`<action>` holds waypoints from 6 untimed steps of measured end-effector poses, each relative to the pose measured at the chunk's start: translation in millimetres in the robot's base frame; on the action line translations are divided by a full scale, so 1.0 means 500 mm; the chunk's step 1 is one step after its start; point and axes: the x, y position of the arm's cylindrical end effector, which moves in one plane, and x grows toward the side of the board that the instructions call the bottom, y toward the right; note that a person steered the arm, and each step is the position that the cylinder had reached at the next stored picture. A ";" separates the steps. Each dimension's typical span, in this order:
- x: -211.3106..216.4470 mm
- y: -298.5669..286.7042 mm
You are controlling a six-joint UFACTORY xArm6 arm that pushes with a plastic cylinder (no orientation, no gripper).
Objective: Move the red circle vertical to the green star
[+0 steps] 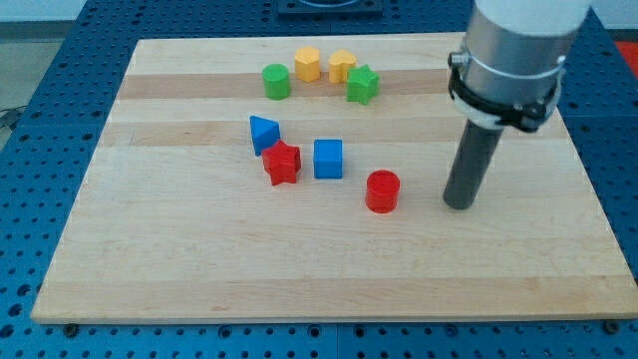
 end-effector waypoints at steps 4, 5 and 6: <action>-0.088 -0.161; -0.151 -0.165; -0.154 -0.167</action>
